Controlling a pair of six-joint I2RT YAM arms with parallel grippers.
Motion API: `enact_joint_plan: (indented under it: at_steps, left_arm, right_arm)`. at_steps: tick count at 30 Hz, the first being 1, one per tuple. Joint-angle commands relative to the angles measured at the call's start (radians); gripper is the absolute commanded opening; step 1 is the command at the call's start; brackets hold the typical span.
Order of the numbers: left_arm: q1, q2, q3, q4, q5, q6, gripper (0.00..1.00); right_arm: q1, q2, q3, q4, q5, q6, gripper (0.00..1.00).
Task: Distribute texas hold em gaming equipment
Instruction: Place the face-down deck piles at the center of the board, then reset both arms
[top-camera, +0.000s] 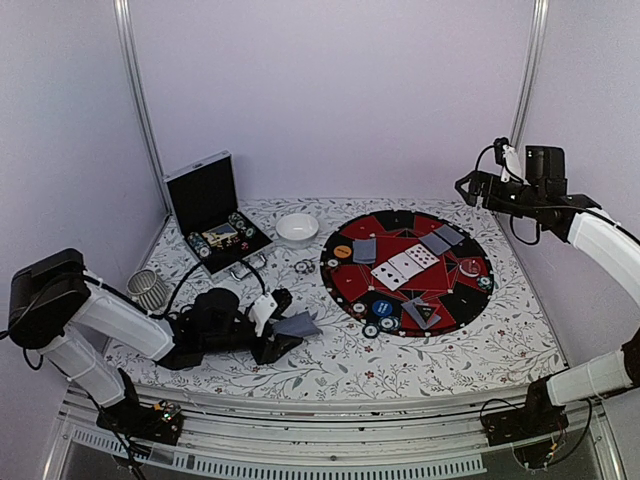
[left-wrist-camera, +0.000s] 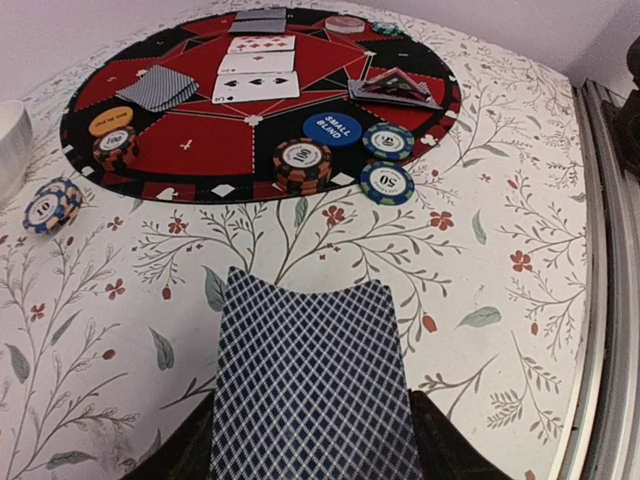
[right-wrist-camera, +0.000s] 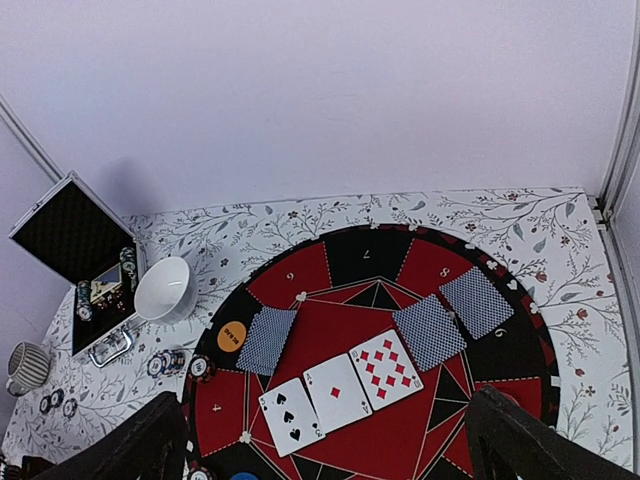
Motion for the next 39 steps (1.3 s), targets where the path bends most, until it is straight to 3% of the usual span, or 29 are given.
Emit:
enact_joint_plan:
  at_steps: [1, 6, 11, 15, 17, 22, 28, 31, 34, 39]
  left_arm:
    - [-0.01, 0.075, -0.033, 0.209, 0.019, -0.01, 0.58]
    - [-0.01, 0.196, -0.021, 0.228, 0.042, -0.006, 0.59]
    - [-0.01, 0.21, -0.065, 0.322, 0.091, -0.029, 0.63]
    - [-0.011, 0.19, -0.079, 0.291, 0.072, -0.015, 0.96]
    - [-0.012, 0.164, -0.097, 0.285, 0.037, -0.016, 0.98]
    - [-0.015, 0.031, -0.136, 0.255, -0.023, 0.001, 0.98]
    - [-0.015, -0.285, -0.097, 0.141, -0.128, 0.033, 0.98]
    - [0.009, -0.389, -0.01, 0.039, -0.334, 0.094, 0.98]
    - [0.152, -0.429, 0.086, -0.086, -0.441, 0.132, 0.98]
    - [0.354, -0.438, 0.082, -0.032, -0.645, 0.129, 0.98]
  right_arm:
    - [0.007, -0.075, -0.018, -0.029, -0.001, -0.009, 0.99]
    - [0.008, -0.109, -0.027, -0.03, -0.013, -0.011, 0.99]
    - [0.007, -0.106, -0.029, -0.037, -0.043, -0.011, 0.99]
    - [0.008, -0.106, -0.033, -0.037, -0.057, -0.008, 0.99]
    - [0.007, -0.106, -0.035, -0.038, -0.061, -0.004, 0.99]
    - [0.007, -0.115, -0.039, -0.038, -0.089, -0.005, 0.99]
    - [0.006, -0.133, -0.066, 0.002, -0.131, -0.045, 0.99]
    - [-0.02, -0.173, -0.148, 0.114, -0.115, -0.078, 0.99]
    - [-0.155, -0.239, -0.319, 0.323, -0.169, -0.051, 0.99]
    - [-0.271, -0.282, -0.611, 0.656, -0.065, 0.0, 0.99]
